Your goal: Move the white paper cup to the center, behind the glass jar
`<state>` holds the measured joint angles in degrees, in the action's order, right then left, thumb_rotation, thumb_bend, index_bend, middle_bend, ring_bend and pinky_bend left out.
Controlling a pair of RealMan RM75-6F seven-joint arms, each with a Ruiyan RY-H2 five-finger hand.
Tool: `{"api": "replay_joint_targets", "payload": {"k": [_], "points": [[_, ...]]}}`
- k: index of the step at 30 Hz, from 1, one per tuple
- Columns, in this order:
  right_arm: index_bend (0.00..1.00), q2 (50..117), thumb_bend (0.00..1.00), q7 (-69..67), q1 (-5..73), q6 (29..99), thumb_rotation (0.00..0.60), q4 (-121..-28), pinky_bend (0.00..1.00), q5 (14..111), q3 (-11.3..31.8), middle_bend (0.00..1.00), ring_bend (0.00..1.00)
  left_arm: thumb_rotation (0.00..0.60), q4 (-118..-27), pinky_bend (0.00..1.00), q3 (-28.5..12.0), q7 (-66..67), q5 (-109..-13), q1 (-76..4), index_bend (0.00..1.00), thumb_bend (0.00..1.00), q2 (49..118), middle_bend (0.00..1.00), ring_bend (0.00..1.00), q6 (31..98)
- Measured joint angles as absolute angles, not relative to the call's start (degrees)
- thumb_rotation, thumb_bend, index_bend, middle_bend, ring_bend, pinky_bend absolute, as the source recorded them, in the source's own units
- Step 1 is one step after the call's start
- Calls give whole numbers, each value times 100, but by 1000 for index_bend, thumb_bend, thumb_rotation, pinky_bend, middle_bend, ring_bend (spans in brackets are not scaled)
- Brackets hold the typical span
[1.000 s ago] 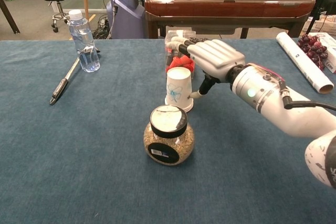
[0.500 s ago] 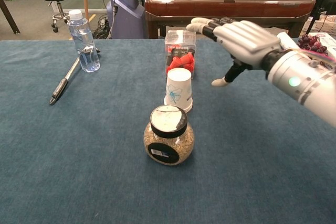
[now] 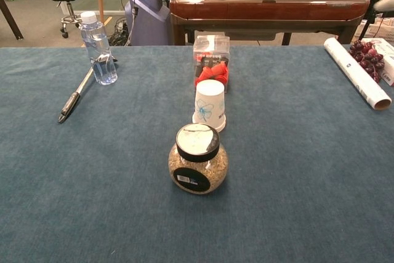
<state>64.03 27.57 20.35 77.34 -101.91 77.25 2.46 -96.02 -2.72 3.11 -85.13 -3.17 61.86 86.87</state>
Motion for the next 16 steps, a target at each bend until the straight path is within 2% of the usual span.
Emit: {"api": "replay_joint_targets", "payload": {"k": [1,3,10,16], "points": [[1,6287,0,2719,1881,7859,600,-10265,72,7699,171,5,0,600,-9620,230,-262,366,-8530,-316,533,217,6177,399,268,8692],[5,6181,0,2614,1664,8039,600,-10330,72,7674,76,13,0,600,-9668,199,-237,481,-8577,-312,527,217,6164,375,250,8707],[18,6110,0,1852,1044,8512,600,-10166,73,7715,-121,25,0,600,-9661,217,-216,403,-8590,-348,526,217,6194,372,248,8630],[35,6134,0,1664,817,8801,600,-9874,72,7737,-12,37,0,600,-9613,232,-231,349,-8653,-409,527,217,6262,372,248,8598]]}}
